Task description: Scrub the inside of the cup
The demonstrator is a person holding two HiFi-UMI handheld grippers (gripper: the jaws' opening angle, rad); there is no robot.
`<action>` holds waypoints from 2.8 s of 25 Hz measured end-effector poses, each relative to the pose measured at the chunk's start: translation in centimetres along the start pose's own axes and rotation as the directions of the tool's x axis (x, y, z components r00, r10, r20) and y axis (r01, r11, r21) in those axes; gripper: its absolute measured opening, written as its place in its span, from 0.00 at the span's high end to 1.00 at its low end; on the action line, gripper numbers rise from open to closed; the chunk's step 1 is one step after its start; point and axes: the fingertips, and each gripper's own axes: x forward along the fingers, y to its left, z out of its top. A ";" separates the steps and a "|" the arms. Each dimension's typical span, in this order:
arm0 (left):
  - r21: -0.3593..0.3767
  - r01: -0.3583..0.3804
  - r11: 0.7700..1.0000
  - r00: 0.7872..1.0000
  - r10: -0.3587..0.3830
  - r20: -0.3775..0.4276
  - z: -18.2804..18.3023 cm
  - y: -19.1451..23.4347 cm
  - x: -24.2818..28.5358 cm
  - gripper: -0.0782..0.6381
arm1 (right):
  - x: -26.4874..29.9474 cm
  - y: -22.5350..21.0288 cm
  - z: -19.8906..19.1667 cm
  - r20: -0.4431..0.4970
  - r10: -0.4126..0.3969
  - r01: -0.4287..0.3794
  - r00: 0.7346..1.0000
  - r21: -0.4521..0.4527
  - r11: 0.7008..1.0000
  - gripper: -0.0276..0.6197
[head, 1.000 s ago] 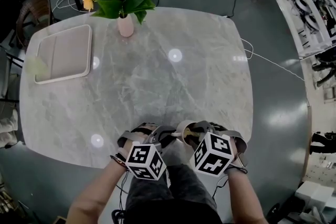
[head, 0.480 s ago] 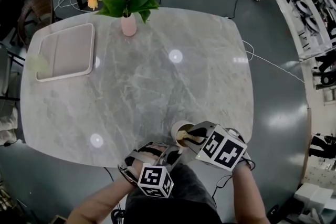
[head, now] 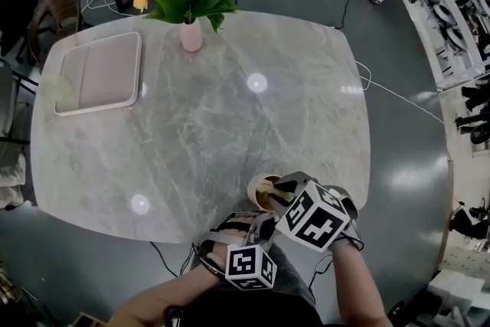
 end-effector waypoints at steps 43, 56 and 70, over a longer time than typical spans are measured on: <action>-0.215 -0.247 0.945 0.965 0.220 -0.141 -4.3 2.0 -4.2 0.87 | -8.4 2.3 -3.1 0.590 -0.030 -0.157 0.807 0.263 0.952 0.86; -0.442 -0.341 0.830 0.925 0.381 0.002 -0.5 1.0 -7.3 0.87 | -10.0 7.0 -6.8 0.657 -0.049 -0.118 0.752 0.208 0.971 0.86; -0.553 -0.404 0.729 0.870 0.493 0.014 0.3 -2.5 -9.8 0.87 | -12.7 10.7 -9.3 0.700 -0.055 -0.066 0.712 0.145 0.987 0.86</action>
